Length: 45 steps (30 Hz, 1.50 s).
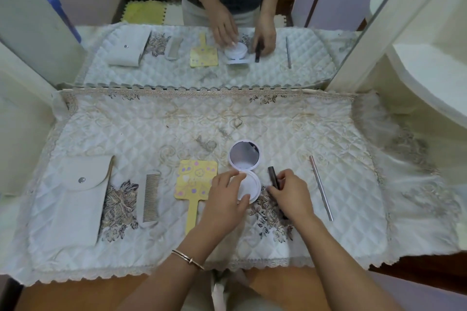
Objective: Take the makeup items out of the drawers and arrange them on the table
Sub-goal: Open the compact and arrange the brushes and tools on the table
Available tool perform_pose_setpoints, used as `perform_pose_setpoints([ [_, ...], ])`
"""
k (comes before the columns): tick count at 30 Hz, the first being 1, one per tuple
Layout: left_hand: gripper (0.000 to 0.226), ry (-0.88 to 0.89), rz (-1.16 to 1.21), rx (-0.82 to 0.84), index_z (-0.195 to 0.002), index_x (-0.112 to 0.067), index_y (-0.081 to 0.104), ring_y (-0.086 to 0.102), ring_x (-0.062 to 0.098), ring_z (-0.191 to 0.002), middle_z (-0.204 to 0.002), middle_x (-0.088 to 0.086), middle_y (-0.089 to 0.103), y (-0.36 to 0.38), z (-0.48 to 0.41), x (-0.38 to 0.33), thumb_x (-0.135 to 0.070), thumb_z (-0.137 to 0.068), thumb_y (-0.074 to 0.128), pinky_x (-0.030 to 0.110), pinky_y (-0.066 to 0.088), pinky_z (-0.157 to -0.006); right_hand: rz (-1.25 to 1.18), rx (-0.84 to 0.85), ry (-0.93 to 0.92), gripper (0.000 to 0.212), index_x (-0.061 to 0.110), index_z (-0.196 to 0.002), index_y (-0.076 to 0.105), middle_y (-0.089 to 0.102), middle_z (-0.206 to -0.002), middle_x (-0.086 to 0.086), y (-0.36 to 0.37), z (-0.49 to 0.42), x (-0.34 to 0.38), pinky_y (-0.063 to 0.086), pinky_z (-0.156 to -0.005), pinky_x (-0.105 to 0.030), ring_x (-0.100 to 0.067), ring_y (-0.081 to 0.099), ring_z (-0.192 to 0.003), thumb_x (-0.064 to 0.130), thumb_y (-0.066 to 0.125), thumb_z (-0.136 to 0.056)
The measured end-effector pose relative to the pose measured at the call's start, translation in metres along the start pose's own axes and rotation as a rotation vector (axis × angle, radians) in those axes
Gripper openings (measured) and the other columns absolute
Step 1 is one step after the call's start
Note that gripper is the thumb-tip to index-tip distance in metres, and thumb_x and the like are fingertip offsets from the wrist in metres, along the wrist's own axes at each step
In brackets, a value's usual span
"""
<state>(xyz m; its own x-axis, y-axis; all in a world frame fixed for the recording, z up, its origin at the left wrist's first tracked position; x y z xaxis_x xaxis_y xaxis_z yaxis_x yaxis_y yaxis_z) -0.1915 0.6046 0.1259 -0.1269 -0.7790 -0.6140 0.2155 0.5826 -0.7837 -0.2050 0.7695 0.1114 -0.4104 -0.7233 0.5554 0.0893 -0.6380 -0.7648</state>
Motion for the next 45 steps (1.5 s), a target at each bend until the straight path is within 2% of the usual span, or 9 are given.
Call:
perform_pose_setpoints([
  [10, 0.024, -0.281, 0.814, 0.064, -0.112, -0.015, 0.062, 0.058, 0.012, -0.109, -0.112, -0.002, 0.065, -0.011, -0.023, -0.041, -0.021, -0.094, 0.047, 0.018, 0.045, -0.089, -0.437, -0.002, -0.118, 0.015, 0.025, -0.091, 0.069, 0.062, -0.069, 0.022, -0.022, 0.032, 0.022, 0.041, -0.057, 0.003, 0.019, 0.058, -0.064, 0.017, 0.071, -0.079],
  [13, 0.023, -0.368, 0.949, 0.050, -0.105, -0.005, 0.066, 0.064, 0.021, -0.101, -0.105, 0.011, 0.069, -0.009, -0.029, -0.044, -0.019, -0.090, 0.054, 0.035, 0.049, -0.093, -0.423, -0.043, -0.083, 0.009, 0.025, -0.086, 0.068, 0.062, -0.067, 0.019, -0.026, 0.040, 0.024, 0.043, -0.057, 0.001, 0.013, 0.059, -0.061, 0.021, 0.071, -0.078],
  [17, 0.018, -0.457, 1.107, 0.036, -0.090, -0.003, 0.068, 0.064, 0.009, -0.070, -0.076, 0.004, 0.065, -0.005, -0.039, -0.043, -0.017, -0.089, 0.056, 0.021, 0.052, -0.069, -0.277, -0.126, -0.049, 0.007, 0.020, -0.087, 0.068, 0.061, -0.066, 0.011, -0.034, 0.053, 0.022, 0.042, -0.051, -0.008, -0.002, 0.057, -0.061, 0.023, 0.069, -0.081],
  [19, 0.013, -0.533, 1.204, -0.022, -0.085, -0.006, 0.065, 0.065, 0.012, -0.075, -0.083, 0.007, 0.066, -0.012, -0.053, -0.033, -0.017, -0.089, 0.058, 0.022, 0.052, -0.068, -0.287, -0.210, 0.007, 0.006, 0.023, -0.081, 0.065, 0.059, -0.064, 0.014, -0.035, 0.064, 0.010, 0.041, -0.051, -0.007, 0.001, 0.056, -0.058, 0.026, 0.070, -0.080],
  [23, 0.021, -0.368, 0.899, 0.077, -0.099, -0.007, 0.062, 0.064, 0.014, -0.068, -0.079, 0.004, 0.065, -0.023, -0.073, -0.028, -0.018, -0.083, 0.066, 0.020, 0.052, -0.061, -0.509, -0.340, 0.153, 0.005, 0.024, -0.081, 0.067, 0.063, -0.069, 0.018, -0.047, 0.067, -0.011, 0.045, -0.058, -0.003, 0.008, 0.061, -0.064, 0.025, 0.071, -0.079],
  [27, 0.015, -0.101, 0.409, 0.130, -0.097, -0.013, 0.063, 0.058, 0.002, -0.064, -0.074, -0.007, 0.062, 0.000, -0.058, -0.048, -0.021, -0.084, 0.063, 0.002, 0.043, -0.052, -0.482, -0.256, 0.200, 0.018, 0.011, -0.094, 0.070, 0.064, -0.073, 0.008, -0.051, 0.035, -0.014, 0.051, -0.075, -0.026, -0.012, 0.063, -0.074, 0.023, 0.070, -0.081],
  [32, 0.017, -0.056, 0.017, 0.139, -0.091, -0.006, 0.063, 0.062, 0.026, -0.084, -0.092, 0.011, 0.068, 0.034, -0.056, -0.063, -0.021, -0.086, 0.057, 0.039, 0.052, -0.073, -0.338, -0.106, 0.133, 0.022, 0.012, -0.096, 0.071, 0.072, -0.086, -0.004, -0.040, -0.003, -0.024, 0.044, -0.065, -0.015, -0.012, 0.062, -0.076, 0.026, 0.069, -0.080],
  [39, 0.024, -0.019, -0.276, 0.006, -0.090, -0.008, 0.058, 0.046, 0.029, -0.094, -0.101, 0.010, 0.060, 0.055, -0.049, -0.060, -0.023, -0.094, 0.040, 0.033, 0.031, -0.084, -0.134, 0.057, -0.072, 0.025, 0.006, -0.099, 0.069, 0.074, -0.096, -0.012, -0.032, -0.020, -0.021, 0.051, -0.079, -0.030, -0.022, 0.067, -0.088, 0.025, 0.065, -0.083],
  [45, 0.021, -0.076, -0.235, -0.109, -0.100, -0.001, 0.065, 0.051, 0.035, -0.092, -0.103, 0.017, 0.066, 0.049, -0.044, -0.070, -0.013, -0.088, 0.052, 0.042, 0.038, -0.082, -0.140, -0.071, -0.098, 0.021, 0.007, -0.103, 0.060, 0.062, -0.094, -0.009, -0.065, -0.030, -0.049, 0.040, -0.070, -0.023, -0.016, 0.054, -0.079, 0.017, 0.061, -0.085],
])
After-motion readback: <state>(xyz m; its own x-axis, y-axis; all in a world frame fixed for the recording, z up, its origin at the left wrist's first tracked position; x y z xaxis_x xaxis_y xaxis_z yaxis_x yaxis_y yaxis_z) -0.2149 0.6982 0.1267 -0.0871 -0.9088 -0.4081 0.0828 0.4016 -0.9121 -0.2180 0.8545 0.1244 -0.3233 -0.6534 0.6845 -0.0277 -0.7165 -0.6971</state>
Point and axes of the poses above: each hand's wrist, its own z-axis away from the middle knuckle, its own y-axis out of the palm, x = y × z, the point moved 3 cm from there along -z, towards the middle knuckle
